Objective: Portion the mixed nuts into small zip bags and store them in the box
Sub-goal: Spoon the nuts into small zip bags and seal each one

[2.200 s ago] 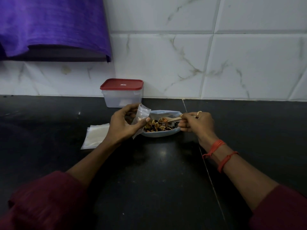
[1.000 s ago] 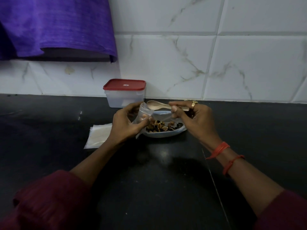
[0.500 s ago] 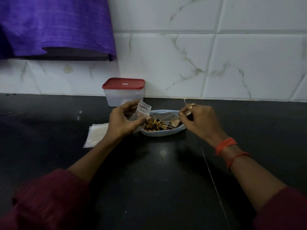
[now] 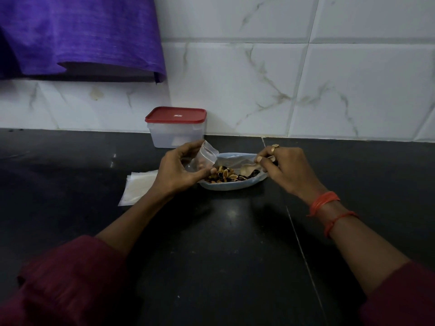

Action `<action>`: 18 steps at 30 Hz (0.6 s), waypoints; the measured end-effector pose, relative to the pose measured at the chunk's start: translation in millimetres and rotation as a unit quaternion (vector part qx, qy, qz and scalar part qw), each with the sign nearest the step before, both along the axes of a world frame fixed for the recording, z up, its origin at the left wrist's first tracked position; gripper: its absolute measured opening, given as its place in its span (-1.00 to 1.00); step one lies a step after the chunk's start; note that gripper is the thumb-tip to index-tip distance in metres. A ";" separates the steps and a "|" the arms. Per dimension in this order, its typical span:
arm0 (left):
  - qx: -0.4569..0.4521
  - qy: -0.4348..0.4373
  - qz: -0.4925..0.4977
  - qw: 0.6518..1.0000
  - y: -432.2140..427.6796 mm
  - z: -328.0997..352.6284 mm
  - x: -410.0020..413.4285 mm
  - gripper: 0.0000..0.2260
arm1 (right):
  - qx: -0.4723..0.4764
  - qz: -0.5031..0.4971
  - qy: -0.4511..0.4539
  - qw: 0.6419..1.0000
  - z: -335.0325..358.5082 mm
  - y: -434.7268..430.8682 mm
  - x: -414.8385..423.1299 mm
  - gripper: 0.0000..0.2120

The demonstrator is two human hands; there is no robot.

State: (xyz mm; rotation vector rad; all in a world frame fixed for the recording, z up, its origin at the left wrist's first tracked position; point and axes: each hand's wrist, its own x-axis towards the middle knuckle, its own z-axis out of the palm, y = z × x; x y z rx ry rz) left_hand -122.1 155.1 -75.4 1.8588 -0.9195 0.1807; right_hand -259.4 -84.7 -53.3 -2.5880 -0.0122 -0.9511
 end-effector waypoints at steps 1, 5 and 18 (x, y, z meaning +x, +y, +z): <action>0.003 -0.001 -0.001 1.000 -0.1 -0.3 0.5 -0.32 | -0.002 0.000 -0.002 1.000 0.7 -1.5 -0.6 -0.88; 0.008 -0.005 0.000 1.000 -1.0 -1.6 1.2 -0.33 | -0.054 0.036 0.001 0.998 4.0 -5.4 -3.2 -0.92; 0.007 -0.007 0.003 1.000 -2.2 0.1 -0.7 -0.35 | 0.115 -0.031 0.034 0.992 1.3 5.1 3.5 -0.83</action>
